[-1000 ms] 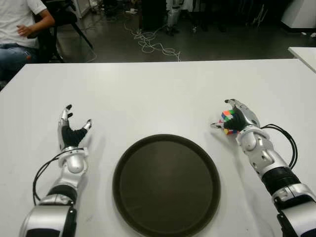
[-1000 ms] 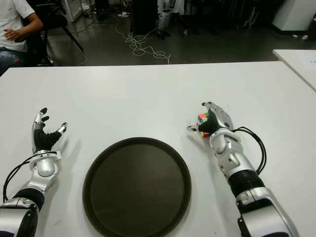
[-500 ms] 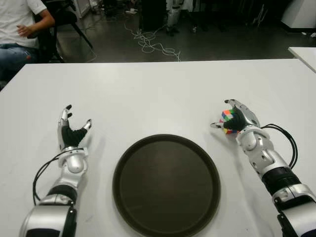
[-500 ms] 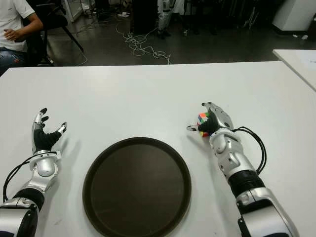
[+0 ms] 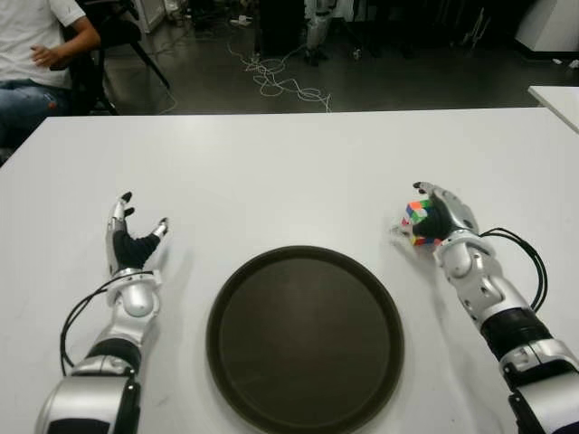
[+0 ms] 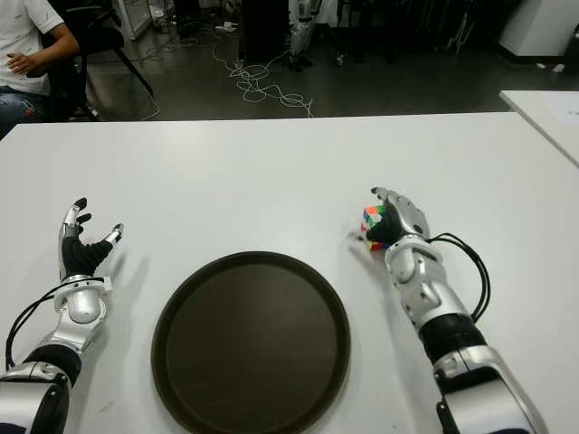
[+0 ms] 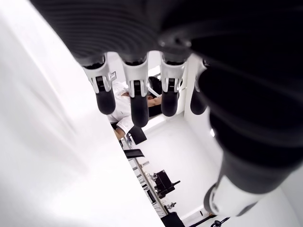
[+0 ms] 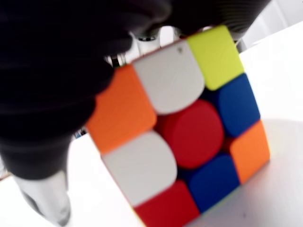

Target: Pick up the Rubik's Cube and put it in the plate

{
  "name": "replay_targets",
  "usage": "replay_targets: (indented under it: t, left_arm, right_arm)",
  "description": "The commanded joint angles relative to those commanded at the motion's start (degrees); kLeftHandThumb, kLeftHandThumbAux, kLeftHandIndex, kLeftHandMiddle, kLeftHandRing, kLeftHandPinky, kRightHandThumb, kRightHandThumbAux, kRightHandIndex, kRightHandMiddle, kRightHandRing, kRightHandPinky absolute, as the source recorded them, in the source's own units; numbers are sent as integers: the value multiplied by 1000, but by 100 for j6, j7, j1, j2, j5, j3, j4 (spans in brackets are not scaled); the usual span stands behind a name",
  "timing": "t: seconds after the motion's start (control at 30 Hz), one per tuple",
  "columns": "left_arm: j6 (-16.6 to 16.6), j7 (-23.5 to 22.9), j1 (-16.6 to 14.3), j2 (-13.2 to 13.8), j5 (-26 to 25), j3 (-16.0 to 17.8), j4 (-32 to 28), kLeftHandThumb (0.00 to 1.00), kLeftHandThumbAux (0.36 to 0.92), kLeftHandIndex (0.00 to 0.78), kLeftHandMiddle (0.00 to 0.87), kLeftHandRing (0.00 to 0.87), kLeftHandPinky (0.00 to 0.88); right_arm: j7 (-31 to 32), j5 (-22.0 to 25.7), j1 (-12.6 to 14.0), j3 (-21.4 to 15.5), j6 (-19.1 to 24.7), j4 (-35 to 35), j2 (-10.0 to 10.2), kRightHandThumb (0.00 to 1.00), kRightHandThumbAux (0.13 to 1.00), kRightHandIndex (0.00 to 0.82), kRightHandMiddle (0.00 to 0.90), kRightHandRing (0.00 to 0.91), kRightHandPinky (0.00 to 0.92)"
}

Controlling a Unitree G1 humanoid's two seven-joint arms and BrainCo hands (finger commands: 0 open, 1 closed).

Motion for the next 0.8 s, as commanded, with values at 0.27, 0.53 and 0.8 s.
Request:
replay_targets:
  t: [0.27, 0.53, 0.8]
  left_arm:
    - [43, -51, -2, 3, -31, 22, -3, 0, 803, 116, 128, 119, 84]
    - [76, -88, -6, -3, -53, 41, 3, 0, 799, 115, 126, 116, 89]
    - [67, -17, 0, 7, 8, 7, -3, 0, 802, 114, 131, 123, 97]
  right_arm:
    - [-269, 16, 18, -70, 139, -79, 106, 674, 724, 428, 705, 720, 739]
    - [-274, 228, 55, -280, 172, -196, 216, 697, 721, 434, 768, 771, 772]
    - [-234, 407, 80, -424, 125, -239, 268, 699, 722, 435, 781, 782, 775]
